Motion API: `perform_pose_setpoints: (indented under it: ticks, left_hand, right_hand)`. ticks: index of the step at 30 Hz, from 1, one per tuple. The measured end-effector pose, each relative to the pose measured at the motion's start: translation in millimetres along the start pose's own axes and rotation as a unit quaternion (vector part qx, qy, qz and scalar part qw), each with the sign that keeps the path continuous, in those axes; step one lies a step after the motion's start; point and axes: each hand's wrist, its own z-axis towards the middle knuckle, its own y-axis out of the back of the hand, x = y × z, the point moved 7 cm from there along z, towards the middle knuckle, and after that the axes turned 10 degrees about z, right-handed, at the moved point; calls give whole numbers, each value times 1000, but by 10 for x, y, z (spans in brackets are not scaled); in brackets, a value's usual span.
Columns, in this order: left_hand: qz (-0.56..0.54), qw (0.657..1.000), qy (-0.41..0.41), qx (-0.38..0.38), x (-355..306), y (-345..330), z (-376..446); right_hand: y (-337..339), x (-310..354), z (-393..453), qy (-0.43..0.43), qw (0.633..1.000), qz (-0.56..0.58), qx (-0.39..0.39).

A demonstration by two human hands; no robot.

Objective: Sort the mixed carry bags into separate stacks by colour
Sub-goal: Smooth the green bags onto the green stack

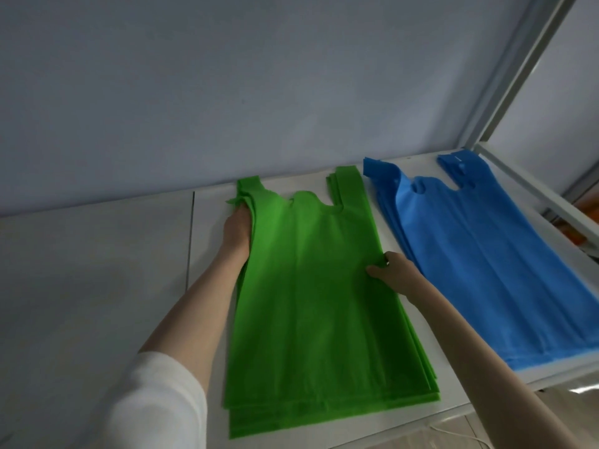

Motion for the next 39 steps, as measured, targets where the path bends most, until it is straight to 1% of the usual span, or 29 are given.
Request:
perform_pose_setpoints:
  ticks: [4, 5, 7, 8, 11, 13, 15, 17, 20, 22, 26, 29, 32, 34, 35, 37, 39]
  left_hand:
    - [-22, 989, 142, -39, 220, 147, 87]
    - [-22, 985, 164, -41, 264, 174, 110]
    - [-15, 982, 181, -43, 336, 209, 169]
    - [-12, 983, 178, -41, 344, 220, 191]
    - [0, 991, 133, -27, 298, 220, 217]
    - [20, 991, 122, -44, 314, 252, 228]
    - [64, 989, 123, -57, 325, 292, 211]
    - [97, 990, 99, -25, 271, 260, 204]
    - [96, 992, 62, 44, 159, 163, 200]
    - [108, 991, 36, 72, 84, 131, 205]
    - [174, 981, -6, 87, -46, 110, 227]
    - [187, 975, -35, 114, -102, 40, 255]
    - [216, 972, -39, 90, -101, 92, 288]
    - [211, 974, -37, 66, -114, 143, 328]
    - [191, 978, -41, 66, -130, 148, 338]
    - [88, 992, -50, 77, -133, 123, 397]
    - [-7, 995, -38, 96, -84, 101, 447]
  right_hand:
    - [3, -3, 9, 0, 1000, -7, 2]
    - [2, -4, 11, 0, 1000, -6, 2]
    - [1, -6, 16, 1, 1000, -5, 2]
    - [1, -6, 15, 1, 1000, -5, 2]
    - [-1, -8, 12, 2, 1000, -1, 2]
    - [-4, -7, 13, 3, 1000, 0, 1]
    - [-5, -11, 11, 4, 1000, -2, 0]
    - [-6, -13, 11, 3, 1000, -4, -1]
    - [-4, -10, 13, 6, 1000, -5, -5]
    - [-4, -9, 19, 8, 1000, -7, -6]
    - [-6, -18, 32, 8, 1000, -8, -6]
    - [-3, -26, 53, 11, 1000, -12, -8]
    - [-3, -30, 57, 11, 1000, -13, -9]
    - [-2, -22, 44, 12, 1000, -16, -9]
    - [-3, -18, 37, 12, 1000, -17, -9]
    - [-2, -11, 23, 11, 1000, -16, -8]
    - [-2, -7, 14, 10, 1000, -13, -7]
